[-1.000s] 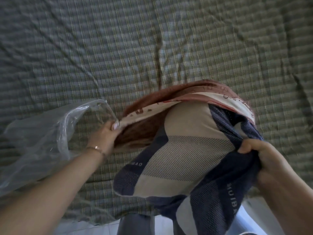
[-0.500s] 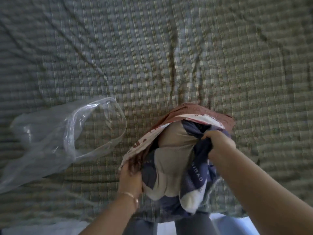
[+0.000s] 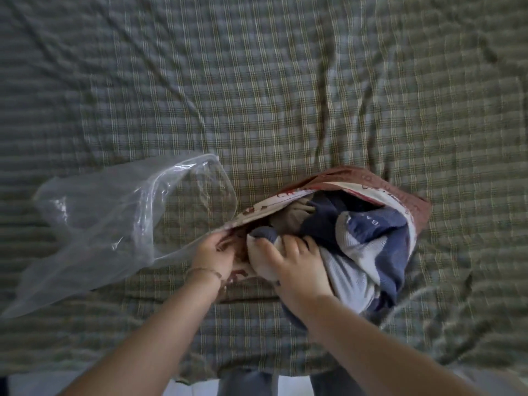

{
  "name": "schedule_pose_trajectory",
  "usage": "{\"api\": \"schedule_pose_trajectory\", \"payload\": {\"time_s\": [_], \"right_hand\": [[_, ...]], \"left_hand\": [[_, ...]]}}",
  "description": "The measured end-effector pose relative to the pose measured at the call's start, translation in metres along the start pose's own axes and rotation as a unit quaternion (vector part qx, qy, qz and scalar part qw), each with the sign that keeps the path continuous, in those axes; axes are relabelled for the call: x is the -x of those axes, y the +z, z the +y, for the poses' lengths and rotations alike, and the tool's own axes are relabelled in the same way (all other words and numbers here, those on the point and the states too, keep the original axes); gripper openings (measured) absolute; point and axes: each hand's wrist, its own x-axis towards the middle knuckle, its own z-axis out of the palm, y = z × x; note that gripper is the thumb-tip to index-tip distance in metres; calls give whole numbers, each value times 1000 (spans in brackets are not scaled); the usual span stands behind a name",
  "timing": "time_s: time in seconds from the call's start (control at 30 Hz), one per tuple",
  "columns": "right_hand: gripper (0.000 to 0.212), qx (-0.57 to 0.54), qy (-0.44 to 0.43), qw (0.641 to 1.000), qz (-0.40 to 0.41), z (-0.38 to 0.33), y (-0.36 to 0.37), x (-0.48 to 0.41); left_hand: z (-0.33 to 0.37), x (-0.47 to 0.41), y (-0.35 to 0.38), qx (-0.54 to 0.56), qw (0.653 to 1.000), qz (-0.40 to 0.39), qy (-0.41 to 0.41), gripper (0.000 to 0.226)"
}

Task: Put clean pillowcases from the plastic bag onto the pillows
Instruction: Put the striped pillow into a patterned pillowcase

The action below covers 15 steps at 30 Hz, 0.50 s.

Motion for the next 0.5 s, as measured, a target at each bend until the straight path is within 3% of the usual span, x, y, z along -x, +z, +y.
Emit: {"api": "schedule_pose_trajectory", "payload": {"time_s": [0.03,0.1,0.23,0.27,0.33,0.4,0.5], "right_hand": [[92,-11,-5,1000,6,4,-5,-7],[73,-51,-26,998,16,14,-18,-16],[62,-87,-25,995,-39,45,-62,-17],[62,-87,-19,994,-57,53,-73,-18],[63,-93,-1,991,-100,65,-92,-21],[64,-99,0,990,-105,70,-103,-25],[63,-97,-11,990,-97,70,-107,-33]], "left_hand": [[0,-10,-6,-130,990,25,58,30],[7,-24,-20,-339,932,32,127,38],[21,-36,-31,-568,802,-4,185,52],[22,-39,-28,-565,804,-13,187,60],[29,-39,-21,-472,862,-7,186,61],[33,-40,-13,-298,928,46,217,47],[50,-37,-3,-95,973,119,172,27]]}}
